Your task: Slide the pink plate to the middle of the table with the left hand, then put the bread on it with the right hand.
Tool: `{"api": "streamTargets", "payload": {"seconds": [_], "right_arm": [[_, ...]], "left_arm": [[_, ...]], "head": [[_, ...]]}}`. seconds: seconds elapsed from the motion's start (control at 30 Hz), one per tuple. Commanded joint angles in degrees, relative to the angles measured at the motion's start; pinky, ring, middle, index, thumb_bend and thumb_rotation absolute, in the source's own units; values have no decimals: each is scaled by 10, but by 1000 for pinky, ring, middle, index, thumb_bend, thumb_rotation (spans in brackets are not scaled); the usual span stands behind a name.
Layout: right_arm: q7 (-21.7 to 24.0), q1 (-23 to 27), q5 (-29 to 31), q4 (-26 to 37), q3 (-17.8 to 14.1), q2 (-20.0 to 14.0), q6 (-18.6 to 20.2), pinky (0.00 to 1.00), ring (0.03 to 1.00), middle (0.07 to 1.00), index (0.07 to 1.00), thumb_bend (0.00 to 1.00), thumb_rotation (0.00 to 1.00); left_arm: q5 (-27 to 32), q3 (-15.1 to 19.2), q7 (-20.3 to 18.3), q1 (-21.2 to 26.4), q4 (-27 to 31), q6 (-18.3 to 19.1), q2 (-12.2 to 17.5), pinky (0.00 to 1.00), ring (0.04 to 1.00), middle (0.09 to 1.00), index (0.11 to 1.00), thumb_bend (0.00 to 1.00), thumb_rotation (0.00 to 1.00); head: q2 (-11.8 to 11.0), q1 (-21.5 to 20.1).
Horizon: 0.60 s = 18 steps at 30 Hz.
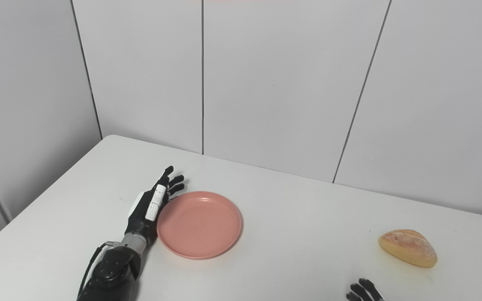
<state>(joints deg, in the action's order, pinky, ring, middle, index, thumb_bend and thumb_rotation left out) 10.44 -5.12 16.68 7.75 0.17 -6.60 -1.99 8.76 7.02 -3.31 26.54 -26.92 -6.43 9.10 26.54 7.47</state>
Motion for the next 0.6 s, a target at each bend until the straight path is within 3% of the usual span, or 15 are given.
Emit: {"api": "streamTargets", "payload": {"seconds": [0.0, 0.3, 0.57], "right_arm": [[1, -4, -1, 8, 2, 0, 22, 841, 849, 851, 855, 740, 753], [-3, -3, -7, 14, 5, 6, 30, 828, 838, 841, 856, 750, 750], [-4, -3, -15, 17, 7, 8, 33, 823, 838, 842, 856, 744, 753]], "left_arm": [[-4, -16, -9, -1, 4, -6, -24, 793, 898, 905, 966, 1000, 940], [-14, -28, 0, -19, 34, -21, -44, 820, 909, 904, 1000, 1000, 941], [-23, -42, -1, -32, 72, 4, -60, 811, 892, 933, 1000, 997, 909]], "head": [[3, -2], [7, -14], [10, -24]]}}
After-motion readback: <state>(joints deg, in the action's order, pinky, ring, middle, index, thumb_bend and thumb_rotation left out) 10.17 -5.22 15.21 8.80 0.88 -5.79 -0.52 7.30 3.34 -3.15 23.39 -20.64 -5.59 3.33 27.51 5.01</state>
